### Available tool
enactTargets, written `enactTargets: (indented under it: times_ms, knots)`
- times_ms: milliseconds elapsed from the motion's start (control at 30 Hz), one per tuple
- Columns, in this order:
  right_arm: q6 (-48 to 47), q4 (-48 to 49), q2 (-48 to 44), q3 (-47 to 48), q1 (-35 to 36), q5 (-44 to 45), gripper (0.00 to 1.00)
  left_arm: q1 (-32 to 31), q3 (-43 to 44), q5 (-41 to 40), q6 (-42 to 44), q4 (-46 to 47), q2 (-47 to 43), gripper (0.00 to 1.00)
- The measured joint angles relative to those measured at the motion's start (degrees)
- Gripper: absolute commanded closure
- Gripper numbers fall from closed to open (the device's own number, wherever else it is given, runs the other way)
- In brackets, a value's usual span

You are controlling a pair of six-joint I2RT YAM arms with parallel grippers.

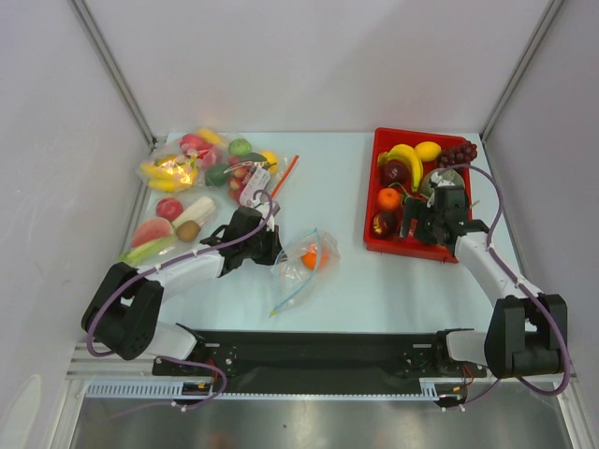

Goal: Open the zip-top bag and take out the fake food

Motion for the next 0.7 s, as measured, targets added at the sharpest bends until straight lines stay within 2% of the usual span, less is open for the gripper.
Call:
enactTargets:
  times_ms: [100,367,567,667,700]
  knots:
    - [0.0,-1.1,-0.6,0.3,0.0,0.6,0.0,0.0,0.0,0.0,0.0,0.0,0.0,1.0]
    - [0.0,-4.5,-2.8,1.7,0.0,3.2,0.0,0.0,0.0,0.2,0.0,0.0,-0.1,1.0]
    - [-0.4,-8.1,-9.1,5.7,0.6,6.3,0.01,0.0,0.0,0.3,0.1,-0.3,-0.7,1.0]
    - [-0.8,-9.0,-12.7,8.4,2.3,6.6,0.04,0.1,0.0,0.3,0.1,-0.3,-0.9,1.0]
    - [-0.9,-9.2,-13.9,9.2,3.2,6.3,0.09,0.1,0.0,0.3,0.1,-0.3,-1.0,0.99]
